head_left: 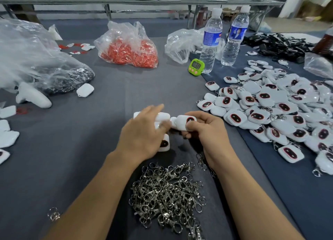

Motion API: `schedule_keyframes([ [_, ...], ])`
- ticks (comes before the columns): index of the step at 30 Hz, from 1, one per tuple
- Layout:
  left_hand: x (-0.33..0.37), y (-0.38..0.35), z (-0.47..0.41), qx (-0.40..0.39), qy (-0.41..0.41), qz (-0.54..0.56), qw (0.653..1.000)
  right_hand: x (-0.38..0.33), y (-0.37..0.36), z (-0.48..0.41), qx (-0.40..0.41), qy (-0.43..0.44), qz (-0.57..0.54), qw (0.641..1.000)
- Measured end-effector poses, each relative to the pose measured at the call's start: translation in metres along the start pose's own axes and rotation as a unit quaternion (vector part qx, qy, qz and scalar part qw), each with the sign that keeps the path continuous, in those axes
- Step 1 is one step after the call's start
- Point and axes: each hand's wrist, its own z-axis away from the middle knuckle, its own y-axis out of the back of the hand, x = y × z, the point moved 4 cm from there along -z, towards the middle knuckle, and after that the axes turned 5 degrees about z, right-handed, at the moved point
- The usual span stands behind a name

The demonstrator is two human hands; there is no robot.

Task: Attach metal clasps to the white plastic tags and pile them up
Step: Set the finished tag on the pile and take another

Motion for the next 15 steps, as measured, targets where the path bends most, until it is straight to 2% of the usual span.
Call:
schedule_keyframes([
  [2,-0.006,0.021,-0.006,0.105,0.047,0.046,0.992,0.001,0.000,0.000,0.005,0.002,-0.001,1.000],
  [3,-0.010,0.029,-0.013,0.119,0.070,0.069,0.988,0.001,0.000,0.000,0.008,0.004,-0.001,1.000],
  [6,-0.009,0.037,-0.018,0.075,0.101,0.119,0.985,0.002,0.000,-0.002,0.015,0.011,-0.013,1.000],
  [9,0.028,0.028,0.005,0.042,0.053,0.070,0.995,0.002,0.003,-0.005,0.024,0.008,-0.016,1.000],
  [10,0.042,0.024,0.014,0.020,0.027,0.029,0.999,0.002,0.003,-0.006,0.026,0.003,-0.024,0.999],
  [12,0.064,0.017,0.029,-0.075,-0.021,-0.037,0.996,0.001,0.005,-0.006,0.028,-0.013,-0.052,0.998],
  [15,0.075,0.004,0.046,-0.228,-0.048,-0.077,0.969,-0.002,0.007,-0.003,0.020,-0.023,-0.078,0.997],
])
